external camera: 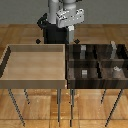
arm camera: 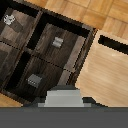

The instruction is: Place the milk carton into the appropriate compartment.

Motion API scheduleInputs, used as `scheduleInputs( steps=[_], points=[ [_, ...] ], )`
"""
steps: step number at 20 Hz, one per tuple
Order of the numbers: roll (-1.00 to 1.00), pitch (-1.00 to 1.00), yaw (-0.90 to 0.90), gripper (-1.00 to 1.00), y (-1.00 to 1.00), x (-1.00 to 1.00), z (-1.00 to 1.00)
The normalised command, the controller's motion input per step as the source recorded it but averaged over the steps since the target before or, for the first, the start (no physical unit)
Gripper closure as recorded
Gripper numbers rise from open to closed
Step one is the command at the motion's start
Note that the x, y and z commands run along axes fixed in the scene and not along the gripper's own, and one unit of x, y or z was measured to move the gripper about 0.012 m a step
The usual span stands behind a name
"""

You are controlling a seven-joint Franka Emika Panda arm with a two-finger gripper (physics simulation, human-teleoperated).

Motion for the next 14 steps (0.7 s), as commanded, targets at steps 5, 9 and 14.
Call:
scheduleInputs(
  steps=[5,9,14],
  points=[
    [0.00,0.00,0.00,1.00,0.67,-0.20,0.00],
    [0.00,0.00,0.00,1.00,1.00,0.00,0.00],
    [0.00,0.00,0.00,1.00,0.20,0.00,-0.40]
  ],
)
